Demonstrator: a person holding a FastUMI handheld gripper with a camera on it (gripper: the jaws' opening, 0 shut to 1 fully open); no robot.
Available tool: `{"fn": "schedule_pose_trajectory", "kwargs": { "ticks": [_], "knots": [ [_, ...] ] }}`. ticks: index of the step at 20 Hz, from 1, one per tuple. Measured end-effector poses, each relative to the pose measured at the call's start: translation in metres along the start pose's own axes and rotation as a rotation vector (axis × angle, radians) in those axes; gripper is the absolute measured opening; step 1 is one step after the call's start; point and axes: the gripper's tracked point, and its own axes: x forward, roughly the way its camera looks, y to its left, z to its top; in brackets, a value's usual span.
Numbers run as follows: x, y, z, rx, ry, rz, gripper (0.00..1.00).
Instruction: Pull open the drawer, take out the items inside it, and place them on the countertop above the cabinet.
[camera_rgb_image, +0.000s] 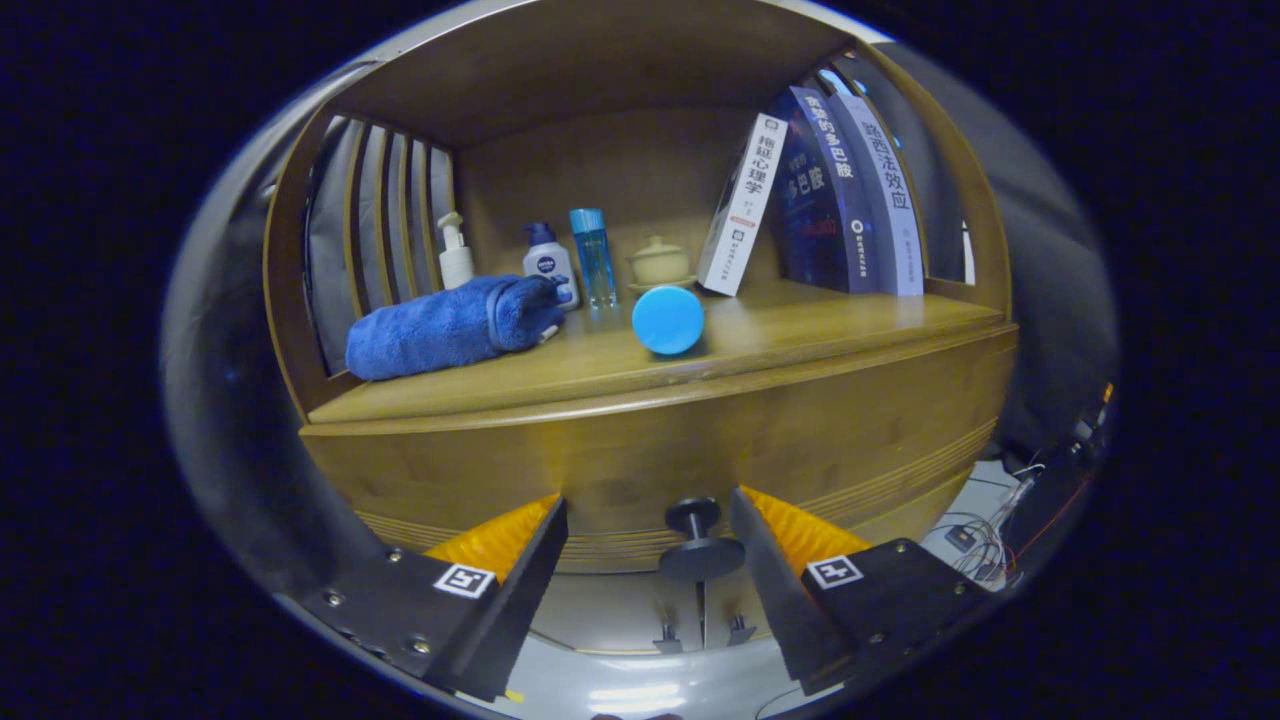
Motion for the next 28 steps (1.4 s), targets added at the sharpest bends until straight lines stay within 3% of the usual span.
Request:
{"fn": "schedule_pose_trajectory", "kwargs": {
  "ticks": [8, 11, 22, 28],
  "knots": [
    [-0.002, 0.000, -0.001, 0.035, -0.008, 0.005, 0.99],
    [-0.016, 0.005, 0.021, 0.059, -0.072, 0.015, 0.98],
    [-0.129, -0.004, 0.144, -0.061, -0.313, -0.078, 0.98],
    [-0.193, 0.010, 0.188, -0.080, -0.383, -0.065, 0.98]
  ]
}}
